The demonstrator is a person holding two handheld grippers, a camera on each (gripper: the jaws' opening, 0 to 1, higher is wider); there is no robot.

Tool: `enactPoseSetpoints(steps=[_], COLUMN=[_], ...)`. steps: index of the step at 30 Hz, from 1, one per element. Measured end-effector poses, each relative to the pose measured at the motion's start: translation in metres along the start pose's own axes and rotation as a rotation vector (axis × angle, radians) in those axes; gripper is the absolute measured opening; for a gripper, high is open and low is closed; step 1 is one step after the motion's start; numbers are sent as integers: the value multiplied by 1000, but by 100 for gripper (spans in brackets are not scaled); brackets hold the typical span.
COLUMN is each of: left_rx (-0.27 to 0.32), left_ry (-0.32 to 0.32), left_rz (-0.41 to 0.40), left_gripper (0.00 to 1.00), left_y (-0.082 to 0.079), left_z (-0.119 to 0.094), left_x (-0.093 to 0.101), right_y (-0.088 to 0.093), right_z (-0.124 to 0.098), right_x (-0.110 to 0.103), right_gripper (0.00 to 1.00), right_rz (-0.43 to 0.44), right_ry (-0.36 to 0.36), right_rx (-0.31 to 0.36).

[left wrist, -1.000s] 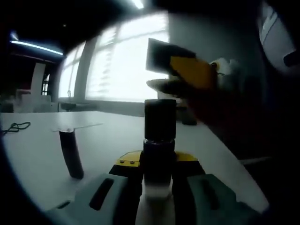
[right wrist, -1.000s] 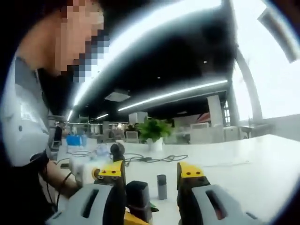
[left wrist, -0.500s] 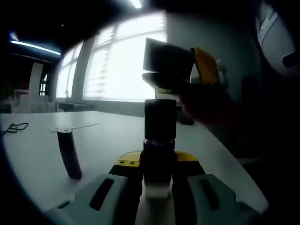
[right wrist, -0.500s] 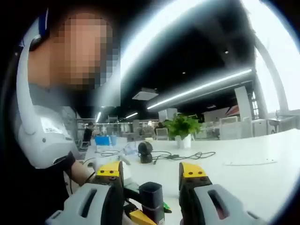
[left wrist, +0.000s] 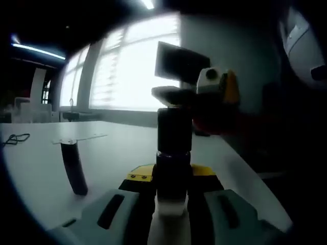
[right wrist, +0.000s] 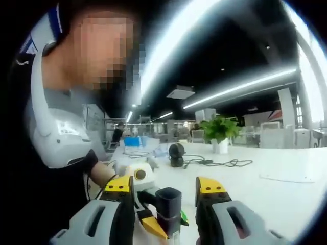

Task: Pick up cosmetic bottle twist off cap place on table pick up cap screw tight cap place on table

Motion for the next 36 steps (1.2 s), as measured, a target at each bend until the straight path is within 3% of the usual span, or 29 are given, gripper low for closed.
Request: enactPoseSetpoints(steps=[9, 14, 22, 26, 36], left_rx=[1, 1, 2, 3, 0], left_ry=[2, 3, 13, 21, 60], left_rz=[3, 5, 10, 11, 6], left_gripper=[14, 14, 14, 14, 14], left_y=[0, 0, 1, 1, 1], left_z=[0, 0, 0, 0, -1], left_x=[0, 0, 2, 4, 10], right_y=[-1, 11, 22, 27, 39], right_z=[-3, 1, 7, 12, 24], right_x=[-2, -1, 16, 11, 6], right_gripper=[43, 40, 34, 33, 26], right_rz=[14, 8, 56, 115, 112], right_ry=[-97, -210, -330, -387, -446], right_rx=[-40, -108, -115, -107, -116])
Point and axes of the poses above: the point that each gripper's makers call its tool centre point, and the gripper's own axes: z roughly forward along the fingers, x roughly to its right, y roughly out of its underside, the point moved 2 cm from there along -z, roughly backward along the fingers, and after that the axes turned 7 degrees about -y, right-handed, at the moved point
